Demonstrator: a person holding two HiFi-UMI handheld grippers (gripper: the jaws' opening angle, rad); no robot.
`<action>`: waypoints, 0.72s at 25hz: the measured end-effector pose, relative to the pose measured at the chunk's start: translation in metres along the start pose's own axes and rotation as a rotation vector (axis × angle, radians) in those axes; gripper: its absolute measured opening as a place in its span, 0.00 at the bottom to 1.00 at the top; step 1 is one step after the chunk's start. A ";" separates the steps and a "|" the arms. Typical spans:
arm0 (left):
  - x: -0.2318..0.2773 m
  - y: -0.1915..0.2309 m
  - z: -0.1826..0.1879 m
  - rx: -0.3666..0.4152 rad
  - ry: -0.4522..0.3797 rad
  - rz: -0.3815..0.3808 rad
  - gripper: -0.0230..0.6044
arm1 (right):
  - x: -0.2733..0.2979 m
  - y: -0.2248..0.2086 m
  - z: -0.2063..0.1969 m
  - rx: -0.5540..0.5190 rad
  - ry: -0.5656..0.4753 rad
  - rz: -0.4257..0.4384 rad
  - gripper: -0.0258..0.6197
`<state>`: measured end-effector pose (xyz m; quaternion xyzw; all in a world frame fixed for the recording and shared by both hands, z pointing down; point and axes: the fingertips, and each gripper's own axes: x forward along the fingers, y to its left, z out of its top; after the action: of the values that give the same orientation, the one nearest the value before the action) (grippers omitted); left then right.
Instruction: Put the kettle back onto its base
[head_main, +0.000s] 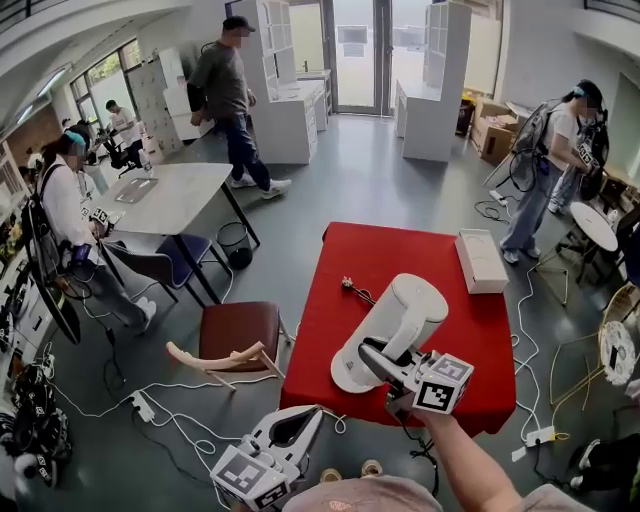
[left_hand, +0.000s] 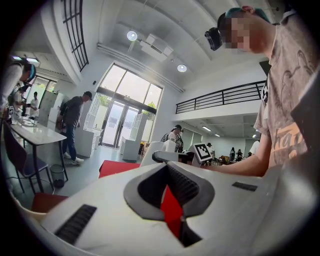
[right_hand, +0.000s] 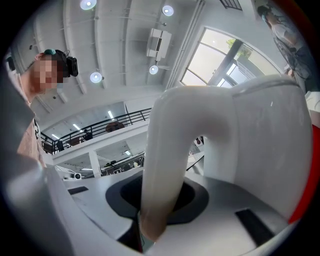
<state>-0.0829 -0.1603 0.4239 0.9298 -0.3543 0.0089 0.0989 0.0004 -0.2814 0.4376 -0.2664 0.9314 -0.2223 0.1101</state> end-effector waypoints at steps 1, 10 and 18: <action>-0.002 0.002 -0.001 -0.002 0.002 0.007 0.03 | 0.003 -0.003 -0.005 0.004 0.009 -0.002 0.19; -0.007 0.010 -0.002 -0.023 0.019 0.036 0.03 | 0.023 -0.023 -0.029 0.007 0.069 -0.003 0.19; -0.006 0.011 -0.001 -0.056 0.055 0.038 0.03 | 0.039 -0.025 -0.056 -0.037 0.150 0.008 0.19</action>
<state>-0.0948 -0.1637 0.4265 0.9191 -0.3693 0.0264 0.1345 -0.0391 -0.3017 0.4947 -0.2472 0.9420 -0.2240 0.0359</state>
